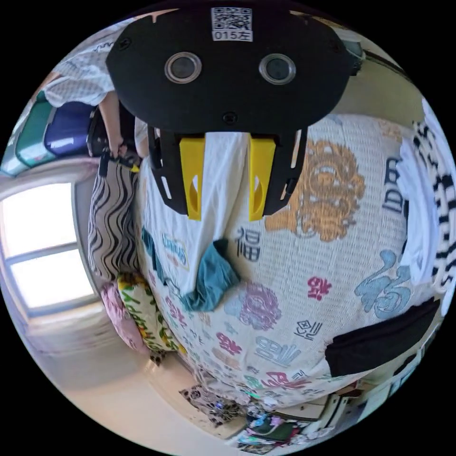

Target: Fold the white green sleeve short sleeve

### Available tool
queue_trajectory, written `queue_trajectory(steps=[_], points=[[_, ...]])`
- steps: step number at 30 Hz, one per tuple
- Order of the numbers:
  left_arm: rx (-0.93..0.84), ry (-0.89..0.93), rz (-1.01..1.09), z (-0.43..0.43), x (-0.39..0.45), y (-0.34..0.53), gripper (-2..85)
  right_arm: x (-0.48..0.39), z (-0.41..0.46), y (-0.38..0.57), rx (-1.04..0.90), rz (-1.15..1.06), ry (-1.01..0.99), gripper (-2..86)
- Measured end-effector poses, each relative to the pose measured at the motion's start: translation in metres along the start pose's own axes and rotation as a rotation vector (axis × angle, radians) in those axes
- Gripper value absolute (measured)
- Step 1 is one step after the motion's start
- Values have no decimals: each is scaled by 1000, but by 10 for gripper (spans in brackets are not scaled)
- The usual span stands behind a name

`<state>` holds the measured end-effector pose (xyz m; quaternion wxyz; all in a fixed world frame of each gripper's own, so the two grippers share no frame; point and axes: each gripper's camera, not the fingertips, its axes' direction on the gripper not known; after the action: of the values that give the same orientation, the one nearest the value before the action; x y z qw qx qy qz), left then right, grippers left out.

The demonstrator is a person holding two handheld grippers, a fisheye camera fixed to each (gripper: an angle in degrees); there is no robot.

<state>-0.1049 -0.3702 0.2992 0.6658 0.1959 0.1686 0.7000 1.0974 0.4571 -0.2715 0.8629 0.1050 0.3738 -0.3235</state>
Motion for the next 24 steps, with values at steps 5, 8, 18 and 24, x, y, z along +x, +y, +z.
queue_trajectory(steps=[5,8,18,24], points=[[-15,233,-200,77,-29,-82,142,1,-16,-24,0,-40,-7,51],[-72,239,-225,110,-32,-108,74,7,-30,-31,-8,-34,-7,50],[129,-245,150,61,-2,-166,51,25,-65,-65,2,-14,-15,43],[-13,-507,133,107,-6,-159,119,17,-71,-79,-54,-27,4,58]])
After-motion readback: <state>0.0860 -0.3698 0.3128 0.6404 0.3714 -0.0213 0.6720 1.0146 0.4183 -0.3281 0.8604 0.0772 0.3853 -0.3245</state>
